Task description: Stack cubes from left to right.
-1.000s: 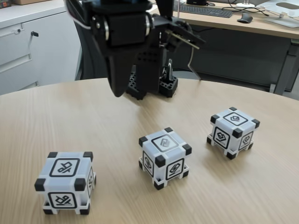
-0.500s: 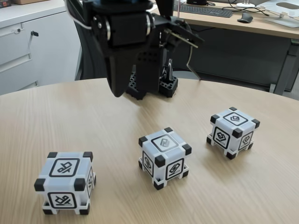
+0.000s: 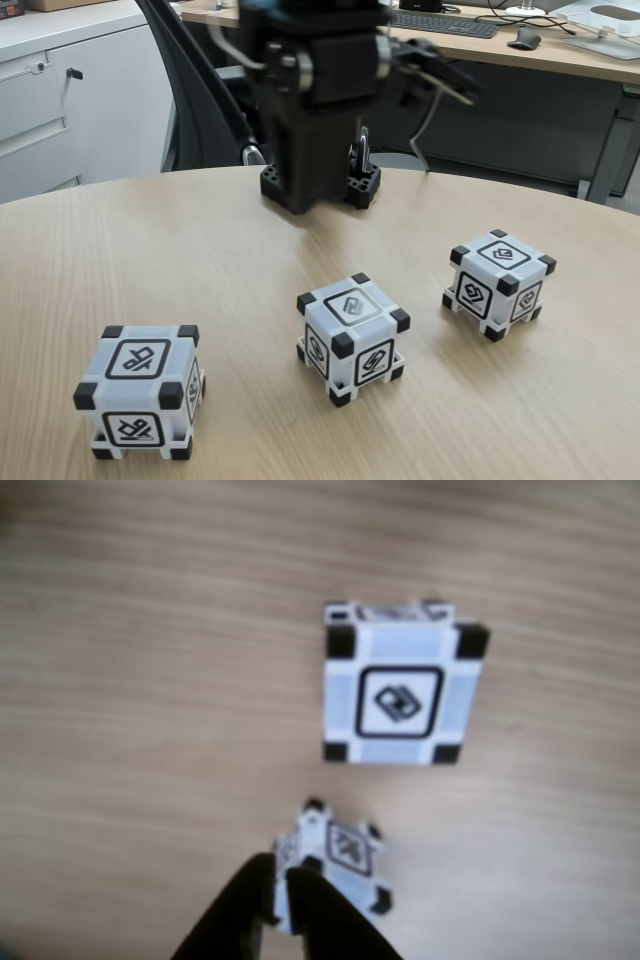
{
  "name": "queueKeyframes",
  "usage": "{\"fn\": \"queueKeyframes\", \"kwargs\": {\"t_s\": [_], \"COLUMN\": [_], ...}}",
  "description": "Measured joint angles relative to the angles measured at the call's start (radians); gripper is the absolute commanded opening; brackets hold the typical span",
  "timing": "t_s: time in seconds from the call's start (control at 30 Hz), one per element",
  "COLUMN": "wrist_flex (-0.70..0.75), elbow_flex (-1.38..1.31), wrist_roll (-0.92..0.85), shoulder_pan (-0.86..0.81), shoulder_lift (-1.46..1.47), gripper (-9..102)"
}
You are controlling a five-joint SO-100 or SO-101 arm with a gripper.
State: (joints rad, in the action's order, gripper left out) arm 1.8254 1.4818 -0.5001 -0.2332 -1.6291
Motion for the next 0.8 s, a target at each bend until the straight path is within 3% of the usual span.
{"fn": "queueKeyframes", "kwargs": {"t_s": [0.57, 0.8], "wrist_flex": [0.000, 0.000], "elbow_flex": [0.000, 0.000], "wrist_roll": [0.236, 0.264], "shoulder_pan": [0.469, 0.535], "shoulder_lift": [0.000, 0.000], "gripper": [0, 0]}}
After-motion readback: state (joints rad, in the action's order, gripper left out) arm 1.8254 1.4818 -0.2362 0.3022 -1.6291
